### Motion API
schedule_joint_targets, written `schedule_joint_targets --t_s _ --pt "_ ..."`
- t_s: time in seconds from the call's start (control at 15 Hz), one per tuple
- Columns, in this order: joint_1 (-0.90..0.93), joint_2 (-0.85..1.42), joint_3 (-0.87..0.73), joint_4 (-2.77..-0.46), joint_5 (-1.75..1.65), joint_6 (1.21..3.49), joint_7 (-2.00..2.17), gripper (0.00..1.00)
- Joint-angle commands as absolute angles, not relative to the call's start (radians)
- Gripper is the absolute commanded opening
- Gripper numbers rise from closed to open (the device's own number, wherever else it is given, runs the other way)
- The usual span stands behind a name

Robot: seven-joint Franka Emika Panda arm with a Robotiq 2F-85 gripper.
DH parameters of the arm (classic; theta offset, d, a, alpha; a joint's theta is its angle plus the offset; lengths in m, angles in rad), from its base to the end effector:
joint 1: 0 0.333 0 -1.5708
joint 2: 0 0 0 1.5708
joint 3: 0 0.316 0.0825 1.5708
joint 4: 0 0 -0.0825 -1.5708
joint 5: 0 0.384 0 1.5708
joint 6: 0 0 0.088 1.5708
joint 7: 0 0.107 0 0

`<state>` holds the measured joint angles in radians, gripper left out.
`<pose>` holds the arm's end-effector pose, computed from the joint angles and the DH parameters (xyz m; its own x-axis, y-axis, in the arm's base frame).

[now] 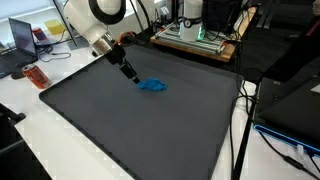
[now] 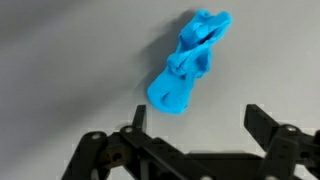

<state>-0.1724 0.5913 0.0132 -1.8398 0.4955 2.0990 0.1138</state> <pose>0.6062 -0.0745 0.1862 0.7877 -0.4677 -0.4009 -0.5900 -0.7599 -0.2728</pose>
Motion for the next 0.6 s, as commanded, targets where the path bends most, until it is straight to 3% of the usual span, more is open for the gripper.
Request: schedule_joint_targets --t_s 0.0,0.53 --pt "-0.175 0.608 -0.011 -1.819 0.532 2.074 0.199 1.0" --pt "-0.184 0.624 -0.034 -1.839 0.586 2.084 0.319 1.0"
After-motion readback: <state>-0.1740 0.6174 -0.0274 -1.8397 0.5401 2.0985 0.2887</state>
